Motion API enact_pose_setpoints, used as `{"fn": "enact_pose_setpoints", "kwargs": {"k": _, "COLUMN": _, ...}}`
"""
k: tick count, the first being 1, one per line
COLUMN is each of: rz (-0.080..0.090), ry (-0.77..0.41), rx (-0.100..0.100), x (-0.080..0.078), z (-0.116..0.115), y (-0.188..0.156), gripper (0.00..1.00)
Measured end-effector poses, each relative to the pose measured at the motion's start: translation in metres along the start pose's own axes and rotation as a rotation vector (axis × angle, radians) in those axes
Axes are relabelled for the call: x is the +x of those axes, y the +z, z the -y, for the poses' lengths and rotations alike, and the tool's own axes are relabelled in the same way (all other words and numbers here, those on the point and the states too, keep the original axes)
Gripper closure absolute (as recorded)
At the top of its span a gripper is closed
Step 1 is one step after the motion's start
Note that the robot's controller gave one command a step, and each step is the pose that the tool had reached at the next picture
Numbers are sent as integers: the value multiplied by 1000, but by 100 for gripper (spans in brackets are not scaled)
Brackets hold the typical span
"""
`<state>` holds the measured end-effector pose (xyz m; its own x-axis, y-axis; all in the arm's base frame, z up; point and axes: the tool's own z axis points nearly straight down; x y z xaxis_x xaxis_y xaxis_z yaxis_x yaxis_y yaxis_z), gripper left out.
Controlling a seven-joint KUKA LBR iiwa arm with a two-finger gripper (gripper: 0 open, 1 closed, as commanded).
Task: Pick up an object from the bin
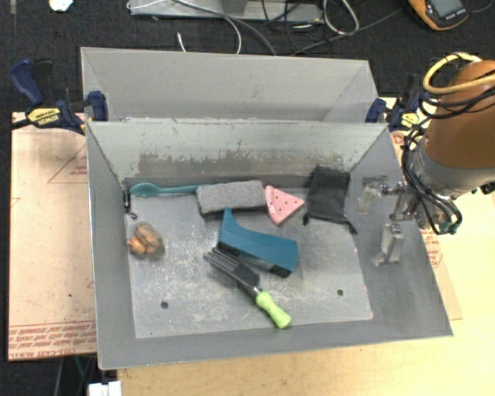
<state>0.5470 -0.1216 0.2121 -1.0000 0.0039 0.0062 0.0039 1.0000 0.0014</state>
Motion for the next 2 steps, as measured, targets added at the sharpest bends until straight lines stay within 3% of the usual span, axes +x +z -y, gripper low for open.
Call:
{"fn": "enact_pose_setpoints", "kwargs": {"k": 1, "rz": 8, "ry": -3, "rx": 1, "x": -1, "z": -1, "y": -5, "gripper": 0}}
{"fn": "enact_pose_setpoints", "kwargs": {"k": 2, "rz": 9, "ry": 64, "rx": 0, "x": -10, "z": -58, "y": 35, "gripper": 0}}
